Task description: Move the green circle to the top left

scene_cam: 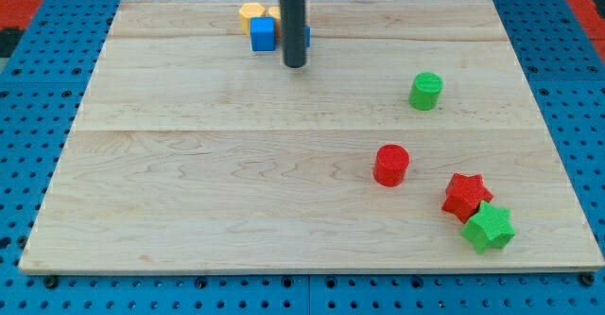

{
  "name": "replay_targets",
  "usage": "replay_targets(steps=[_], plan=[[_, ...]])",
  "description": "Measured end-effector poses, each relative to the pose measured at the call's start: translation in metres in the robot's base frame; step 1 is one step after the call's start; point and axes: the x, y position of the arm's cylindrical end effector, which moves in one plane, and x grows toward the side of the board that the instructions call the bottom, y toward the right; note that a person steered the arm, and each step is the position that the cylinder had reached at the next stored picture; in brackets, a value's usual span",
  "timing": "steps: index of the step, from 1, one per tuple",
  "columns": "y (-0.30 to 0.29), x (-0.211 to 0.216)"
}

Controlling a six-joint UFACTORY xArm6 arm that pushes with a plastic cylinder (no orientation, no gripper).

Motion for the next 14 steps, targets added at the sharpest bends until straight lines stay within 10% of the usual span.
replay_targets(steps=[4, 8, 13, 14], plan=[[0.183, 0.084], [0.208, 0.008], [-0.142, 0.083], [-0.194, 0.029]])
